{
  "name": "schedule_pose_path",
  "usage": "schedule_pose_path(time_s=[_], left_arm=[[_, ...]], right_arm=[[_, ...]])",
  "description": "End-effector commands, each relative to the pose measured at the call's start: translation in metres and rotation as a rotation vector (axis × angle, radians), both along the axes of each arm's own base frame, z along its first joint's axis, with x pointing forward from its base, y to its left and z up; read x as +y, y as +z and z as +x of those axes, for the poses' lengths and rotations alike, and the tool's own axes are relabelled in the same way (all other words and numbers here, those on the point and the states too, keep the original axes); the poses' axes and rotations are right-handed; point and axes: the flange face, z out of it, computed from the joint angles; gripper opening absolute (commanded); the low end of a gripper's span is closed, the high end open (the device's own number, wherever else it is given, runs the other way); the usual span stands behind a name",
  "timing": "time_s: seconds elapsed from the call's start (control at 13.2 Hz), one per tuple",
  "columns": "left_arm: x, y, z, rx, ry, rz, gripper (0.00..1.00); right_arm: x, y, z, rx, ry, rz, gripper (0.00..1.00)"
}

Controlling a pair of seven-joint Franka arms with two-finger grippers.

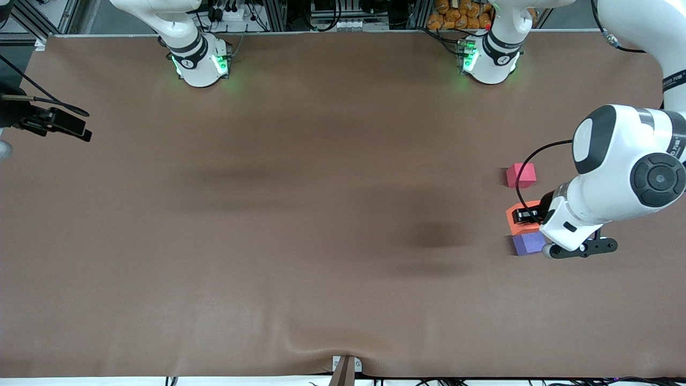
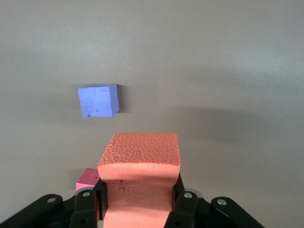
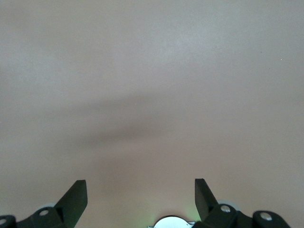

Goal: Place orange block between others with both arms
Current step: 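Lower the orange cube between the pink and purple cubes with the left gripper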

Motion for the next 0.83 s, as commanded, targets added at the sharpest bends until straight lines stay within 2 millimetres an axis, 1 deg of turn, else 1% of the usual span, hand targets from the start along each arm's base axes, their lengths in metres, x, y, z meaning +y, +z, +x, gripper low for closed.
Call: schedule_pose_path(time_s=[0.0,0.23,0.38,0.76], left_arm=[[0.0017,0.0075,-0.0091,0.004,-0.017,-0.005,0.05],[0.0029,0.0077,-0.0093,0.004,-0.017,-0.004,0.05],[0.0059,0.0039,-0.0104,0.012,-0.021,-0.004,0.05],[0.0089,0.0018,-0.0106,0.016,-0.024,-0.004,0.06]], right_arm=[[-0.0002,0.0005,-0.0038,0.004,-0.014,-0.011,1.00],[0.0015,-0.0034,-0.0029,0.018,-0.010,-0.011,1.00],[0.0015,-0.0037,-0.0034,0.022,-0.009,-0.011,1.00],[0.0015,-0.0039,-0.0036,0.024,-0.009,-0.010,1.00]])
